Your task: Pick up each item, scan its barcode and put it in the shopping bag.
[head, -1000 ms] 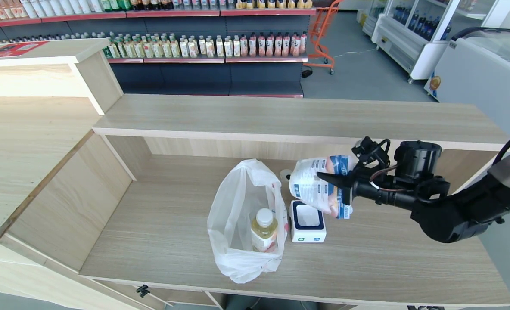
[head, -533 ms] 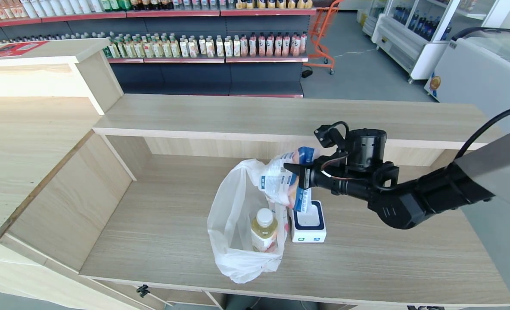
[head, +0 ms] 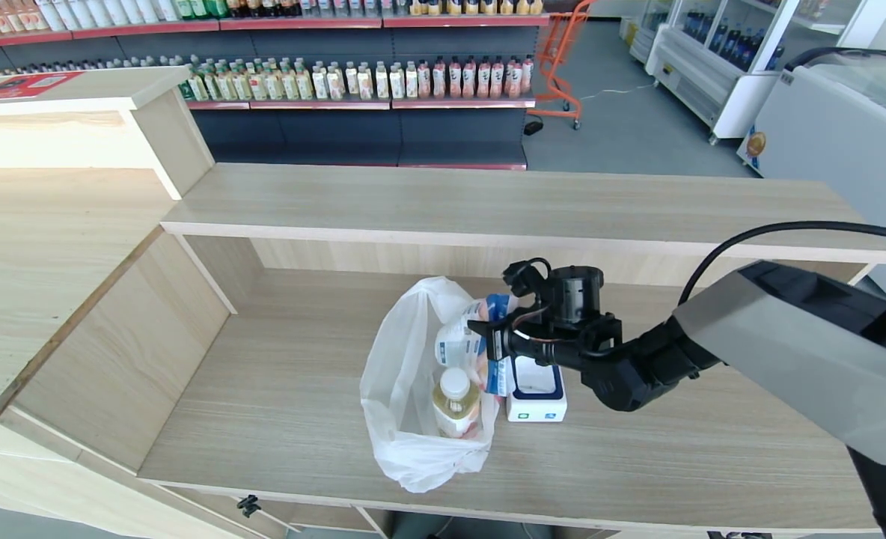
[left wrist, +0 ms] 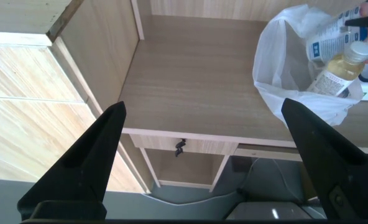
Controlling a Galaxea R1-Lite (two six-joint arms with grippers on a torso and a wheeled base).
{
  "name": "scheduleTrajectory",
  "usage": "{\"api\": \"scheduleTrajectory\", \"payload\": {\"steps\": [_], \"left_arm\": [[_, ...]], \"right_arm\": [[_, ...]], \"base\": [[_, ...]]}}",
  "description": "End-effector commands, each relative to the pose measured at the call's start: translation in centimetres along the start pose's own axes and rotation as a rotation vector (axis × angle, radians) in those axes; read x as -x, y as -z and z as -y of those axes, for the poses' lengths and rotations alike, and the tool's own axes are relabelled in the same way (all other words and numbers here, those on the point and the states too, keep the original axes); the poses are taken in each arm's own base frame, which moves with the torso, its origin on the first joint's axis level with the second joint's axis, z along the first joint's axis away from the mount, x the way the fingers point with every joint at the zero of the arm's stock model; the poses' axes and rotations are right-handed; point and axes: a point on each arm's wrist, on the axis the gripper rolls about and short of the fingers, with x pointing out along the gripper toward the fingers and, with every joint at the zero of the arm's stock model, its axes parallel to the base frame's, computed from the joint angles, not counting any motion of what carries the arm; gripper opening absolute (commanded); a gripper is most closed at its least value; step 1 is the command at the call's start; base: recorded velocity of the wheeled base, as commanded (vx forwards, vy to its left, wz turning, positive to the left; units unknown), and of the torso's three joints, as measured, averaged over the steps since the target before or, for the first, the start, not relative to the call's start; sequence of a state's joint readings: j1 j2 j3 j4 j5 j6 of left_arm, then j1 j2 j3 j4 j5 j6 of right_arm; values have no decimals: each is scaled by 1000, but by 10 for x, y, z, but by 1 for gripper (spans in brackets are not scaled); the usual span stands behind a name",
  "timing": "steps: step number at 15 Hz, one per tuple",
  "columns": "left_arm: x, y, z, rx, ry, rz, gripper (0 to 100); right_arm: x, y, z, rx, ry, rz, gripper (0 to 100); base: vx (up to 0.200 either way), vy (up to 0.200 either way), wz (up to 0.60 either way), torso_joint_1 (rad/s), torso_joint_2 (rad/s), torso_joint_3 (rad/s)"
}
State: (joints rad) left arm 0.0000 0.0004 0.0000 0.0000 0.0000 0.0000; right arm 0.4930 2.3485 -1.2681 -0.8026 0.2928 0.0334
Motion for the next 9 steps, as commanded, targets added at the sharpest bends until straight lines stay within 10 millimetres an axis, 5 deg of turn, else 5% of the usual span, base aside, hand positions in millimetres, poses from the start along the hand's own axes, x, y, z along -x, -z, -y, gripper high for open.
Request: {"api": "scheduleTrajectory", "payload": {"steps": [1,4,5,9], "left_arm": [[0,0,0,0,0,0,100],[0,0,0,0,0,0,100],[0,0,0,0,0,0,100],[0,0,0,0,0,0,100]], "right_arm": [[-7,13,3,13,-1,-26,0],[-9,16,5,23,1,-30,0],[-8,14,5,24,2,-27,100],[12,-28,-1,-17,-59,65,100]], "base": [[0,0,0,0,0,0],[0,0,0,0,0,0],[0,0,0,0,0,0],[0,0,0,0,0,0]]}}
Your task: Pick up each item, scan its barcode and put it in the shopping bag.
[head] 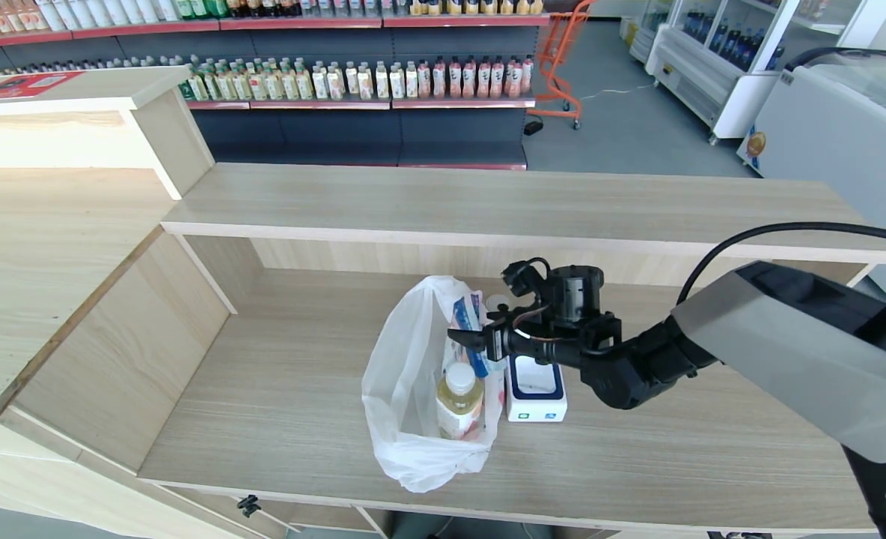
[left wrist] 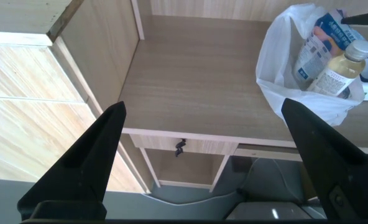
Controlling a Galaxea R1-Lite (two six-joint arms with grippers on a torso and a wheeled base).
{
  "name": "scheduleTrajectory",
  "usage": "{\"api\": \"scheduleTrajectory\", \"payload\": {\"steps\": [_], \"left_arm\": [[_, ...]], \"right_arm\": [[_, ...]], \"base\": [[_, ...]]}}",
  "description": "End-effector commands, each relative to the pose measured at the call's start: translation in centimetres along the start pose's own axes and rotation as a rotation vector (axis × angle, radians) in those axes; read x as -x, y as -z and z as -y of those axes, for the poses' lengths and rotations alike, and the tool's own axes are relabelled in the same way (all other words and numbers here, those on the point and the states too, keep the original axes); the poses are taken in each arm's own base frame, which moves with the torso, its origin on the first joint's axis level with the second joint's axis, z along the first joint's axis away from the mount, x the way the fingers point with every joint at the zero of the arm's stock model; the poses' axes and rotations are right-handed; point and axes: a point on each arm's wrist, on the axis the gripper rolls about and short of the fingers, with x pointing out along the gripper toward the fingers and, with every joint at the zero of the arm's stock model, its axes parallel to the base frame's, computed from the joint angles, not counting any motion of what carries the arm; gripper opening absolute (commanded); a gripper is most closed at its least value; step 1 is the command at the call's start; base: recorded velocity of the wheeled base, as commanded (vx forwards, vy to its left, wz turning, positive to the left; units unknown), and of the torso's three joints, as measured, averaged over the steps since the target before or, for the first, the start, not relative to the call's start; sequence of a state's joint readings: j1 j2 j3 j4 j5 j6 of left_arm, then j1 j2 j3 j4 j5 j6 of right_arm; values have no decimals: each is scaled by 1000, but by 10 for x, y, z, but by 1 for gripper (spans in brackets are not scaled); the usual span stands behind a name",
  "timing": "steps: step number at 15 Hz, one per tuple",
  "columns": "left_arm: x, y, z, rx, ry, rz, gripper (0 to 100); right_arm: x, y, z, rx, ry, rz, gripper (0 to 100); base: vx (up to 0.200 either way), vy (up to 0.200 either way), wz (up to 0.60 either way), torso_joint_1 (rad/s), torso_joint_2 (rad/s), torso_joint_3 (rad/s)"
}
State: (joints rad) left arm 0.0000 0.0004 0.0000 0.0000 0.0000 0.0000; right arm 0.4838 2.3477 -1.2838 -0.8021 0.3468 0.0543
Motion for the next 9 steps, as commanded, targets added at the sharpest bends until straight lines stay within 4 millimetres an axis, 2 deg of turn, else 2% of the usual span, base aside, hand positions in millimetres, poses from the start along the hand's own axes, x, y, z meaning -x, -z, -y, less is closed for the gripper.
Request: {"api": "scheduleTrajectory", "payload": {"steps": [1,3,4,5,6,7,8,9], "left_arm": [[0,0,0,0,0,0,100],[0,0,0,0,0,0,100],[0,0,0,0,0,0,100],[0,0,0,0,0,0,100],[0,0,0,0,0,0,100],[0,0,0,0,0,0,100],[0,0,0,0,0,0,100],[0,0,0,0,0,0,100]], "right_arm": [[32,-52,-13,-52,-25,101,100],[86,-83,-27,-103,-15,119,100],[127,-93,-34,-110,9,123,100],[176,-95,-42,-114,52,110,100],[221,-90,-50,-83,104,96,100],[268,-74,-58,-9,213,79,100],[304,-53,-67,20,338,85,100],[329,-32,-79,20,428,96,100]], "base": [[0,0,0,0,0,0],[0,0,0,0,0,0],[0,0,0,0,0,0],[0,0,0,0,0,0],[0,0,0,0,0,0],[0,0,0,0,0,0],[0,0,0,0,0,0],[0,0,0,0,0,0]]}}
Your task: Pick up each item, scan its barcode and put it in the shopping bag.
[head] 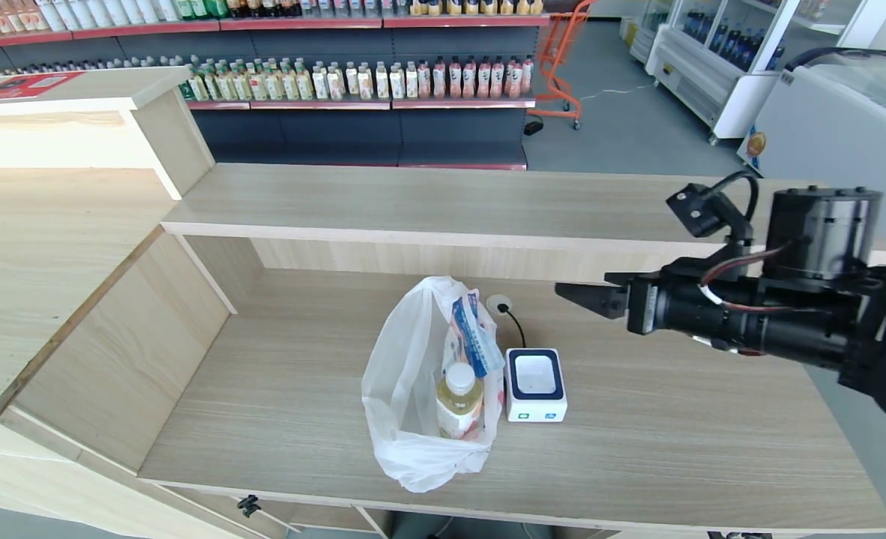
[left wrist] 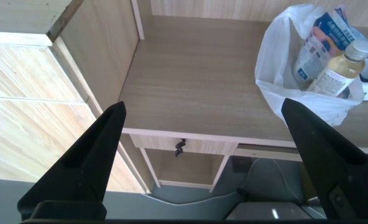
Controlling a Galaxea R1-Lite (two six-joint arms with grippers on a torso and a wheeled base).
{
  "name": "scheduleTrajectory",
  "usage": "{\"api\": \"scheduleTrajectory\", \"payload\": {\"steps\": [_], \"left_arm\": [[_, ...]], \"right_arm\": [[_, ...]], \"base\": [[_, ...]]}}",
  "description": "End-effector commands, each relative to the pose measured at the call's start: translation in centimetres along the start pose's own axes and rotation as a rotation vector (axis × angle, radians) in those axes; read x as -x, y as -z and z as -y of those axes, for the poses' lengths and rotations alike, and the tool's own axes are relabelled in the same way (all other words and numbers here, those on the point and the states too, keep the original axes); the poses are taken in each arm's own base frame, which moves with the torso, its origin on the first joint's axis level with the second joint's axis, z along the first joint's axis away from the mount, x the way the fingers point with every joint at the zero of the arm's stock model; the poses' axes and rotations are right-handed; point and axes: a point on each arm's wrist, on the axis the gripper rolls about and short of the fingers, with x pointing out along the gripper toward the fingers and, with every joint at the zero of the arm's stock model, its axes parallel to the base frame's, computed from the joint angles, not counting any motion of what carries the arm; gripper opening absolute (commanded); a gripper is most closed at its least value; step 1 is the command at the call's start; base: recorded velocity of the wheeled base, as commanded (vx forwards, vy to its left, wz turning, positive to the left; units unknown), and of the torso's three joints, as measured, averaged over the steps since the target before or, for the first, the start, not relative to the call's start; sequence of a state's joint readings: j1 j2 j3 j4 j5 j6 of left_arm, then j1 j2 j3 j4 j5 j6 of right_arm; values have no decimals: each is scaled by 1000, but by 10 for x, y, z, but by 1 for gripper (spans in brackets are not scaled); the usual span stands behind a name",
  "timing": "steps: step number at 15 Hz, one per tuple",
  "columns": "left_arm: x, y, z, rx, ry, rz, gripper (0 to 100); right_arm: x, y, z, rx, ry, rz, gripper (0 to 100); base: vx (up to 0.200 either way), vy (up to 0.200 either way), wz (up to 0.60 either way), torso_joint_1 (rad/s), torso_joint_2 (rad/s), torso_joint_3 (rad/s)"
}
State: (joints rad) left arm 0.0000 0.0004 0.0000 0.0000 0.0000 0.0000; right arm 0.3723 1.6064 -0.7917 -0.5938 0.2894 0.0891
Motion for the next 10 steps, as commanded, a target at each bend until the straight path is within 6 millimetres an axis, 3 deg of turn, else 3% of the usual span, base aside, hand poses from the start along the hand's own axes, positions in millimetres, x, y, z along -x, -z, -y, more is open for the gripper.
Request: {"api": "scheduleTrajectory", "payload": {"steps": [1,4,8,10], "left_arm": [[0,0,0,0,0,0,100],[0,0,0,0,0,0,100],[0,0,0,0,0,0,100],[0,0,0,0,0,0,100]], "right_arm": [[161,67,-21,65,379,57,100],[220,140,-37,97,553,120,100],[253,189,-56,78,608,156,100],[255,194,-58,62,584,171,100]], "base": [[0,0,0,0,0,0],[0,0,0,0,0,0],[0,0,0,0,0,0],[0,0,0,0,0,0]]}}
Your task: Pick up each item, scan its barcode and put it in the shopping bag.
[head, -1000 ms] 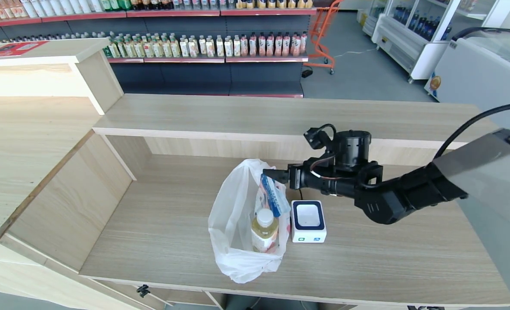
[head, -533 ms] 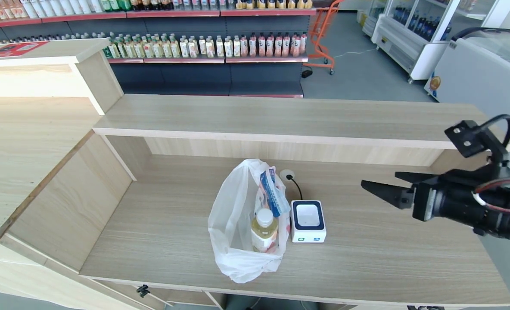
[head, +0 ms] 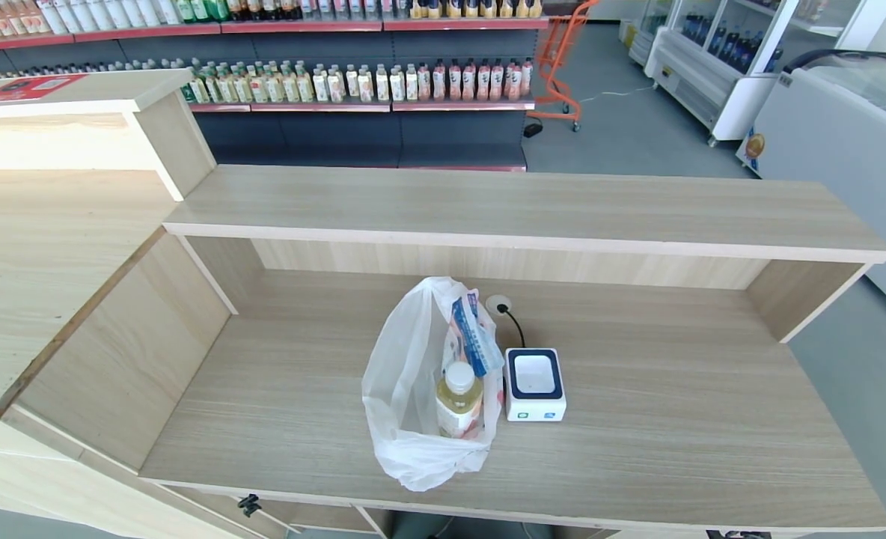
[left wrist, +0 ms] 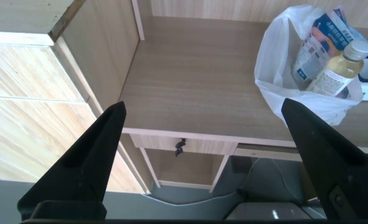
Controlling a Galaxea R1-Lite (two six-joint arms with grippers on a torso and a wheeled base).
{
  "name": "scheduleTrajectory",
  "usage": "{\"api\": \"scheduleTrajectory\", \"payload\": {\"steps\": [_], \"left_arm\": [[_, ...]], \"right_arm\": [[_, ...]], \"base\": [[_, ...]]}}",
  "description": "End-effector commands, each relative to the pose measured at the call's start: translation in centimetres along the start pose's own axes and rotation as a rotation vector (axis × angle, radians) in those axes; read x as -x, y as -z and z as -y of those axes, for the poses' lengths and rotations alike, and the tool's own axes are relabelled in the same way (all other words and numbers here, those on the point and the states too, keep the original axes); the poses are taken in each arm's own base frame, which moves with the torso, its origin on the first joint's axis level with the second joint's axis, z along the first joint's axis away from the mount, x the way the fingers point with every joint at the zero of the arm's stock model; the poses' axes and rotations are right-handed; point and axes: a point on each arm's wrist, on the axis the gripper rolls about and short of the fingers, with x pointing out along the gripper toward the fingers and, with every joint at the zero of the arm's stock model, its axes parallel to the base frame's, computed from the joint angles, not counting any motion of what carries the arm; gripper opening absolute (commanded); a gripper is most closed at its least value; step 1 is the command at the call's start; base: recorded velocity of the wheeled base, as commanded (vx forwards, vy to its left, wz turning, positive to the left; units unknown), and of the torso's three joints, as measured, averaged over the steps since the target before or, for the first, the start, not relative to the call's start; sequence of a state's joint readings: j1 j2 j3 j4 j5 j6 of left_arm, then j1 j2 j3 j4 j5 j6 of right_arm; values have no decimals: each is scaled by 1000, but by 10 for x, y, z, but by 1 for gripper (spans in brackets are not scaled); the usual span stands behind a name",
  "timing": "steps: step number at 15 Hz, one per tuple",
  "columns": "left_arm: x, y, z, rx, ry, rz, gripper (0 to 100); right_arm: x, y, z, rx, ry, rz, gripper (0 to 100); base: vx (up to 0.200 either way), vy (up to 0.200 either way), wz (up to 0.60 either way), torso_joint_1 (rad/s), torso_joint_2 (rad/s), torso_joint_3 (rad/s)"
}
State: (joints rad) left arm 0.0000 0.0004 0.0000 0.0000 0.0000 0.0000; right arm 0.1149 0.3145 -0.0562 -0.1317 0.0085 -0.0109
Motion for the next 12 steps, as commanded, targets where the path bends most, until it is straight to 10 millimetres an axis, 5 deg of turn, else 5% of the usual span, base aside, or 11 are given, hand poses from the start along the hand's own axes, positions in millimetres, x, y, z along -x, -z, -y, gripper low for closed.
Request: {"api": "scheduleTrajectory", "payload": {"steps": [1,9,10,12], "left_arm": [[0,0,0,0,0,0,100],[0,0,0,0,0,0,100],[0,0,0,2,0,0,100],[0,0,0,0,0,0,100]], "right_arm": [[19,34,-2,-13,74,60,100],[23,36,-4,53,99,117,100],[23,36,-4,51,97,117,0],[23,36,-4,48,97,117,0]], "base": [[0,0,0,0,0,0],[0,0,0,0,0,0],[0,0,0,0,0,0],[0,0,0,0,0,0]]}}
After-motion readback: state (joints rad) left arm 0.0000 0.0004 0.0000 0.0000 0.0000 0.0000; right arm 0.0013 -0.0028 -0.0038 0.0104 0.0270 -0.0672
